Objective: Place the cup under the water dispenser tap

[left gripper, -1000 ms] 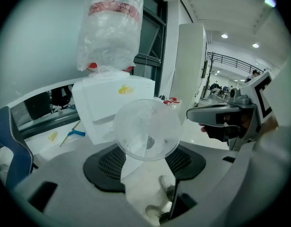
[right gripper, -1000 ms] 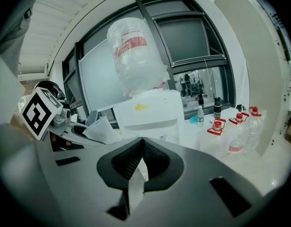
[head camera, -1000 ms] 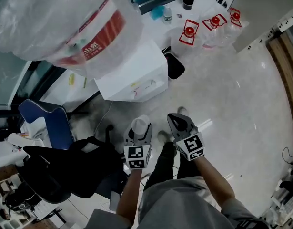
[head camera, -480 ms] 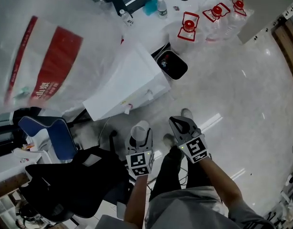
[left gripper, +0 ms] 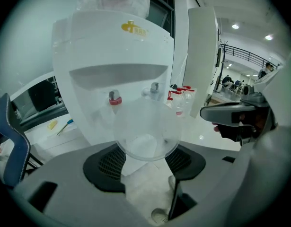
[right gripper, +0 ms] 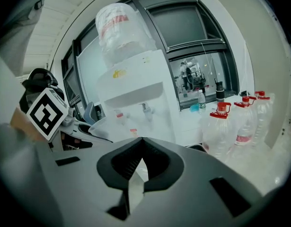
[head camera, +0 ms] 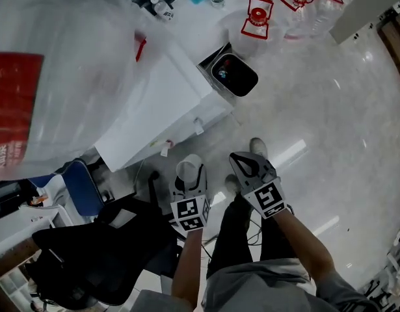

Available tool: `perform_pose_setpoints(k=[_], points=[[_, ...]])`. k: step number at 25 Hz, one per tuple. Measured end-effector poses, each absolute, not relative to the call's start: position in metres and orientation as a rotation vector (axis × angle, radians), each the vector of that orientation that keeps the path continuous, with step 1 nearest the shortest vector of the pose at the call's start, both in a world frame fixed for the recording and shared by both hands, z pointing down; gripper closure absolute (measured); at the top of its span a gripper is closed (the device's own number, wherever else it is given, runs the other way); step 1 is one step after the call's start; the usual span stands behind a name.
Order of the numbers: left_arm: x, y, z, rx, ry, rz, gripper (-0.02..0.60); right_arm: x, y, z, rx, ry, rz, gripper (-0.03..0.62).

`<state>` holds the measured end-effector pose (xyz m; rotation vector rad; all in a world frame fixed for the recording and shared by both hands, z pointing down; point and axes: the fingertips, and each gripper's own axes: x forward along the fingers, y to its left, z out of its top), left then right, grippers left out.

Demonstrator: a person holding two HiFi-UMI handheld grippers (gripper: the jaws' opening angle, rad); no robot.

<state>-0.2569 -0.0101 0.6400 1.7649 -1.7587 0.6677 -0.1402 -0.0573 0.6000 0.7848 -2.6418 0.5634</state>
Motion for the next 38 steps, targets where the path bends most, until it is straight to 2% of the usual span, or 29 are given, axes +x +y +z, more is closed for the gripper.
perform_pose_setpoints(k=[19, 38], points=[[-0.287, -0.029, 0.747, 1.675, -1.846, 0.659, 0.325, -0.165, -0.077, 0.701, 0.789, -2.666, 0.451, 0.585], [-0.335, -0.058, 0.816, 1.271, -2.096, 0.465, 0.325, -0.175, -0.11, 0.737, 0.689, -2.724, 0.321, 0.585]])
